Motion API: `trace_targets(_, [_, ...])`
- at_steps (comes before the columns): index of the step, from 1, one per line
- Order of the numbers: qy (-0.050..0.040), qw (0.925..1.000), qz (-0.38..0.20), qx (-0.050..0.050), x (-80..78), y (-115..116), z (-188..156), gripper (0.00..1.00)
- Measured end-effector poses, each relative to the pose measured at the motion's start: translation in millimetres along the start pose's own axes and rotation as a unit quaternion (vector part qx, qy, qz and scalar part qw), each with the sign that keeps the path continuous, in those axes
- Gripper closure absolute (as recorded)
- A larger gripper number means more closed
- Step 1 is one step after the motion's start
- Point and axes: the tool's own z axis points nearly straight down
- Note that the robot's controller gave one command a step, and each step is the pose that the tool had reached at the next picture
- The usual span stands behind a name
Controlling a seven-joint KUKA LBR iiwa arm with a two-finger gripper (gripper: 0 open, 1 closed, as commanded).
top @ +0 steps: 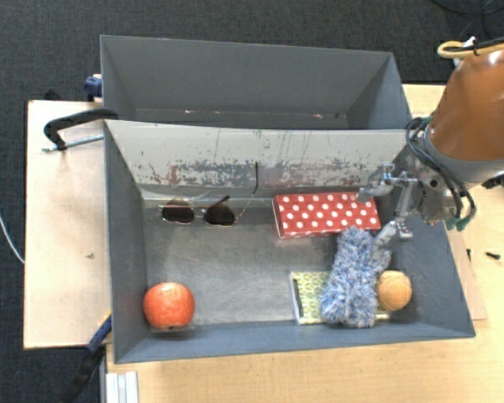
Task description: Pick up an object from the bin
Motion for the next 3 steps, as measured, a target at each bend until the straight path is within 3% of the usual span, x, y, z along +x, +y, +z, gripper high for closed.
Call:
trace_targets(1, [0.0000, 1.0000, 0.000, 0.000, 0.0, 0, 0, 0.00])
trace_targets(2, [-0.0005, 0.9981, 0.062, -0.001, 27.0, -4, 142, 1.00])
trace_targets(3, [-0.0005, 0.9981, 0.062, -0.001, 27.0, -4, 142, 1.00])
